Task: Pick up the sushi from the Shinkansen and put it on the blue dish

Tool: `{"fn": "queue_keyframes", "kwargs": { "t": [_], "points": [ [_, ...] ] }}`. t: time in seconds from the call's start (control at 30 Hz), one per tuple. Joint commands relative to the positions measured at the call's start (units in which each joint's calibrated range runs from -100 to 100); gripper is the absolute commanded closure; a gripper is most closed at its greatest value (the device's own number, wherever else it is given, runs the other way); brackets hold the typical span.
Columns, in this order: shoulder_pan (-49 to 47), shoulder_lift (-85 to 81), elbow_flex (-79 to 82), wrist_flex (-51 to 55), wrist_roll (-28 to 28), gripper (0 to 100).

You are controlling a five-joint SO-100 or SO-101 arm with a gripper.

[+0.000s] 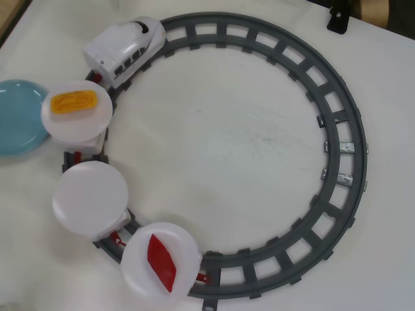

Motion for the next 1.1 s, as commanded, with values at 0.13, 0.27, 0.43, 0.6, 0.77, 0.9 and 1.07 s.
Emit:
{"fn": "queue_keyframes", "kwargs": {
  "t": [0.13, 0.27, 0.43, 0.6, 0.77, 0.9, 1.07],
  "points": [
    [0.7, 8.6, -10.8, 1.1, 0.7, 97],
    [1.4, 14.3, -14.1, 1.3, 1.3, 97],
    [3.7, 18.7, -18.8, 1.5, 1.4, 97],
    [5.1, 20.3, -20.7, 3.0, 1.4, 97],
    [4.6, 20.1, -21.3, 5.4, 0.8, 96],
    [3.2, 19.5, -21.2, 7.8, 0.8, 96],
    [2.8, 19.6, -21.3, 10.2, 0.8, 88]
  ]
}}
